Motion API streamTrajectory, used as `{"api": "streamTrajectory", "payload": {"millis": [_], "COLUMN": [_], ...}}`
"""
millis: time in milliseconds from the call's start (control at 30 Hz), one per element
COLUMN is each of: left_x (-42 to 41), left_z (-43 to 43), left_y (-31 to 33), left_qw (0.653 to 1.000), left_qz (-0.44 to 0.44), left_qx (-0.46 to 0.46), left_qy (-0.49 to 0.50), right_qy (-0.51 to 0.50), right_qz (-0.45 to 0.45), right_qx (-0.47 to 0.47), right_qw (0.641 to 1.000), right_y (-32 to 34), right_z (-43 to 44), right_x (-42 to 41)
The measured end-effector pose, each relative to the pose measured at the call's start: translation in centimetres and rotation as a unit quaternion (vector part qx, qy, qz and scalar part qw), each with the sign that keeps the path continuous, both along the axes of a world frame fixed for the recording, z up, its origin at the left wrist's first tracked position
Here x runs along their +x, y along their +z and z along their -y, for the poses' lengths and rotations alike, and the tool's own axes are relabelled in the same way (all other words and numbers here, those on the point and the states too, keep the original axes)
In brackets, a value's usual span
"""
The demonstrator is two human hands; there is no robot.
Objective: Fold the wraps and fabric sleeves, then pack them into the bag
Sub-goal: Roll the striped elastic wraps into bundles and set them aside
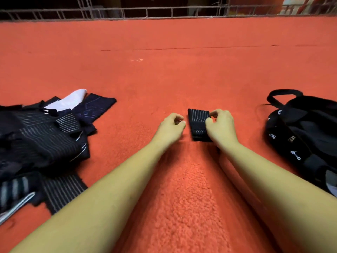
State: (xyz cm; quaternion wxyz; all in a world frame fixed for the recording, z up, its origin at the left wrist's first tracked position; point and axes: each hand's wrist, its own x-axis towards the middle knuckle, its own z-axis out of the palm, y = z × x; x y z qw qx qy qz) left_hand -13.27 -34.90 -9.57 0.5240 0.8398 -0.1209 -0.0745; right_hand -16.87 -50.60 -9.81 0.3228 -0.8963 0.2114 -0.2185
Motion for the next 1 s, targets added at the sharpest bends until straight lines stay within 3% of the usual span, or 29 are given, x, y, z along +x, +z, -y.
{"api": "streamTrajectory", "payload": {"millis": [267,467,567,633,700,800,933,1000], "left_x": [-7.7,-13.0,-14.4,-15.1,-15.6,-16.0,-15.7,-15.7], "left_z": [-15.7,-26.3,-29.0,-29.8,-30.2,-30.2,-30.5,-30.6], "left_y": [5.2,2.2,-0.9,-2.7,-4.6,-5.7,-5.7,-5.8], "left_qw": [0.998,0.976,0.957,0.953,0.949,0.949,0.956,0.957], "left_qz": [0.051,0.129,0.144,0.108,0.102,0.120,0.114,0.122], "left_qx": [0.005,0.121,0.158,0.158,0.177,0.183,0.149,0.132], "left_qy": [0.031,0.128,0.197,0.235,0.240,0.225,0.224,0.227], "right_qy": [0.200,0.342,0.349,0.308,0.250,0.232,0.251,0.269], "right_qz": [-0.070,-0.150,-0.189,-0.202,-0.172,-0.101,-0.120,-0.112], "right_qx": [0.083,0.112,0.090,0.028,-0.036,-0.045,0.014,0.189], "right_qw": [0.974,0.921,0.914,0.929,0.952,0.966,0.961,0.938], "right_y": [4.4,1.6,-0.4,-1.9,-3.3,-4.2,-3.7,-2.5], "right_z": [-13.1,-22.9,-26.4,-28.2,-29.2,-29.7,-29.3,-28.6], "right_x": [-6.2,-9.8,-10.3,-10.9,-12.3,-13.6,-12.8,-12.8]}}
